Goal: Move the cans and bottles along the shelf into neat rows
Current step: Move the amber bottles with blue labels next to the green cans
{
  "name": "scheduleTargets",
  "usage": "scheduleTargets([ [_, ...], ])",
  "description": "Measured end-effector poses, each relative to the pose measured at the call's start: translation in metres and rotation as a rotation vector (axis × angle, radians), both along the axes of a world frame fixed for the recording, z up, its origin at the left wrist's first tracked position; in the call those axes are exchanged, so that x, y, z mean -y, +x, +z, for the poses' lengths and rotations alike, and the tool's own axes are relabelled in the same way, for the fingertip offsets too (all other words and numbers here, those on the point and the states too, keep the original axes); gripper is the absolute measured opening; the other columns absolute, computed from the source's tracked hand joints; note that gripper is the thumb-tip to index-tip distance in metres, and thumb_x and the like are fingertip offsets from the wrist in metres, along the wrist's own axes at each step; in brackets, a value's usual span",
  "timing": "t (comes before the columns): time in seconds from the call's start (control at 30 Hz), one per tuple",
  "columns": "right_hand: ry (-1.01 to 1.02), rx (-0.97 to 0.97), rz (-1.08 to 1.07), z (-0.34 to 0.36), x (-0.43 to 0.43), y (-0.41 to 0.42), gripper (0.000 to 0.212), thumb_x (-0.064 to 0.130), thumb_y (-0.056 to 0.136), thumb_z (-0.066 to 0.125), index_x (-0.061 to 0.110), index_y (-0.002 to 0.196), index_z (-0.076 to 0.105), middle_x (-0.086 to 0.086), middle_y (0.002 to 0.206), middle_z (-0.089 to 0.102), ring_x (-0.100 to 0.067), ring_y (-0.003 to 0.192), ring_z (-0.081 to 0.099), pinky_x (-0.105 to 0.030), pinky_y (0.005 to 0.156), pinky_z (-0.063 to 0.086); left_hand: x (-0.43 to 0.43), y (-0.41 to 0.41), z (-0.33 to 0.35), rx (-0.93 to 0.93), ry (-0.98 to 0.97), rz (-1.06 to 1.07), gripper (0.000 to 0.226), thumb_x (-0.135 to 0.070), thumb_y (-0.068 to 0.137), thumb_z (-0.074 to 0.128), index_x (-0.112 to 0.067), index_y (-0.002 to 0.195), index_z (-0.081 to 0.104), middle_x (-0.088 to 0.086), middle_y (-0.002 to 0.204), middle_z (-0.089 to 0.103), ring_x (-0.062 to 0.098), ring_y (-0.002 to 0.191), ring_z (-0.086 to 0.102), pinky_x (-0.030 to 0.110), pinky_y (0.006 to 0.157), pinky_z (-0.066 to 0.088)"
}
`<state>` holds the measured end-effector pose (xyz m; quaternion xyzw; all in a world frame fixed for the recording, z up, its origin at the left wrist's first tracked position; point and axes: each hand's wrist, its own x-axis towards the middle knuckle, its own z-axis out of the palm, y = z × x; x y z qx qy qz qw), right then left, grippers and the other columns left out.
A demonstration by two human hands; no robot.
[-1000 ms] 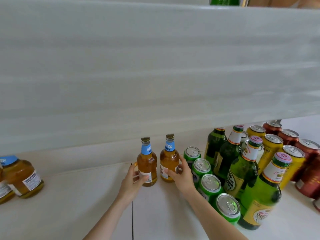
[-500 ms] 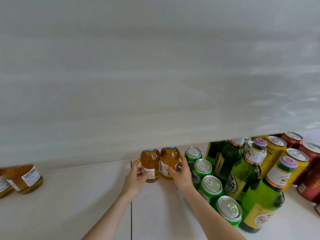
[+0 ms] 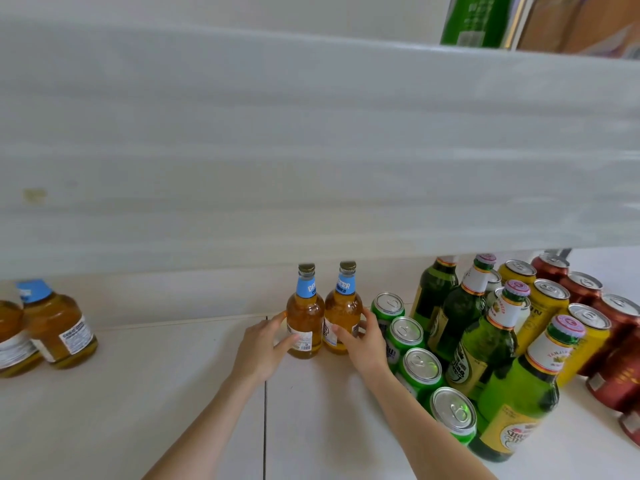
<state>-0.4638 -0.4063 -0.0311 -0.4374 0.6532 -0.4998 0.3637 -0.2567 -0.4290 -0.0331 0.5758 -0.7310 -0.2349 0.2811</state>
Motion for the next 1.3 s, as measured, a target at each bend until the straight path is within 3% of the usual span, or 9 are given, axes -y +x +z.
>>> scheduleTargets([
  [0.07, 0.002, -0.030, -0.021, 0.002, -0.005, 0.001, 0.080, 0.031, 0.082, 0.077, 0.022, 0.148, 0.033, -0.003, 0.141, 0.051, -0.020, 0.128, 0.051, -0.035, 0.101, 0.047, -0.005, 0.006, 0.004, 0.096, -0.067, 0.005, 0.057, -0.051, 0.095, 0.051, -0.030, 0.147, 0.042, 0.000, 0.139, 0.057, 0.022, 0.127, 0.049, 0.036, 0.106, 0.041],
  [0.17, -0.008, -0.111, -0.044, 0.006, -0.016, 0.005, 0.074, 0.033, 0.084, 0.075, 0.023, 0.145, 0.036, 0.000, 0.139, 0.054, -0.014, 0.122, 0.052, -0.026, 0.093, 0.045, -0.018, 0.012, 0.008, 0.215, -0.168, 0.016, 0.054, -0.051, 0.097, 0.048, -0.028, 0.146, 0.042, -0.003, 0.142, 0.053, 0.020, 0.131, 0.046, 0.032, 0.109, 0.035],
  [0.27, -0.056, -0.253, -0.052, 0.008, -0.034, 0.010, 0.067, 0.034, 0.084, 0.074, 0.024, 0.141, 0.040, 0.003, 0.134, 0.056, -0.003, 0.109, 0.048, -0.022, 0.086, 0.041, -0.035, 0.018, 0.010, 0.354, -0.223, 0.043, 0.056, -0.051, 0.098, 0.043, -0.025, 0.148, 0.038, -0.003, 0.149, 0.045, 0.022, 0.138, 0.037, 0.040, 0.114, 0.029],
  [0.37, -0.102, -0.484, -0.032, 0.010, -0.053, 0.015, 0.066, 0.036, 0.085, 0.070, 0.021, 0.141, 0.040, -0.001, 0.136, 0.053, -0.018, 0.120, 0.051, -0.031, 0.092, 0.045, -0.054, 0.025, 0.015, 0.469, -0.276, 0.072, 0.056, -0.048, 0.099, 0.042, -0.023, 0.148, 0.037, 0.000, 0.153, 0.040, 0.025, 0.144, 0.030, 0.047, 0.116, 0.023],
  [0.43, -0.084, -0.682, -0.024, 0.011, -0.065, 0.018, 0.068, 0.043, 0.087, 0.065, 0.019, 0.144, 0.035, -0.004, 0.141, 0.048, -0.024, 0.127, 0.046, -0.040, 0.098, 0.044, -0.067, 0.029, 0.020, 0.546, -0.334, 0.067, 0.054, -0.045, 0.097, 0.050, -0.020, 0.144, 0.045, 0.004, 0.150, 0.046, 0.028, 0.142, 0.035, 0.053, 0.115, 0.025],
  [0.53, -0.049, -0.867, -0.014, 0.010, -0.084, 0.022, 0.072, 0.048, 0.090, 0.056, 0.020, 0.149, 0.028, -0.002, 0.152, 0.036, -0.025, 0.137, 0.035, -0.047, 0.107, 0.034, -0.083, 0.038, 0.021, 0.627, -0.455, 0.058, 0.051, -0.039, 0.086, 0.069, -0.013, 0.130, 0.062, 0.010, 0.136, 0.059, 0.035, 0.130, 0.051, 0.060, 0.106, 0.037],
  [0.7, -0.064, -1.083, -0.001, 0.006, -0.112, 0.033, 0.071, 0.051, 0.091, 0.052, 0.018, 0.150, 0.029, -0.007, 0.155, 0.034, -0.028, 0.141, 0.030, -0.051, 0.111, 0.028, -0.107, 0.050, 0.019, 0.684, -0.510, 0.064, 0.053, -0.036, 0.083, 0.072, -0.015, 0.131, 0.062, 0.012, 0.137, 0.058, 0.035, 0.130, 0.052, 0.061, 0.106, 0.037],
  [1.07, -0.049, -1.219, 0.057, 0.001, -0.163, 0.061, 0.071, 0.053, 0.093, 0.047, 0.023, 0.152, 0.021, -0.005, 0.161, 0.024, -0.025, 0.149, 0.016, -0.056, 0.118, 0.007, -0.158, 0.085, 0.009, 0.711, -0.514, 0.071, 0.055, -0.036, 0.086, 0.067, -0.020, 0.137, 0.055, 0.011, 0.145, 0.051, 0.035, 0.136, 0.045, 0.061, 0.110, 0.031],
  [1.3, -0.025, -1.214, 0.086, -0.004, -0.219, 0.099, 0.069, 0.053, 0.095, 0.042, 0.025, 0.153, 0.016, -0.005, 0.162, 0.017, -0.026, 0.149, 0.012, -0.057, 0.117, 0.005, -0.222, 0.124, 0.007, 0.736, -0.404, 0.088, 0.058, -0.046, 0.097, 0.044, -0.027, 0.150, 0.034, 0.007, 0.159, 0.028, 0.031, 0.148, 0.022, 0.057, 0.117, 0.011],
])
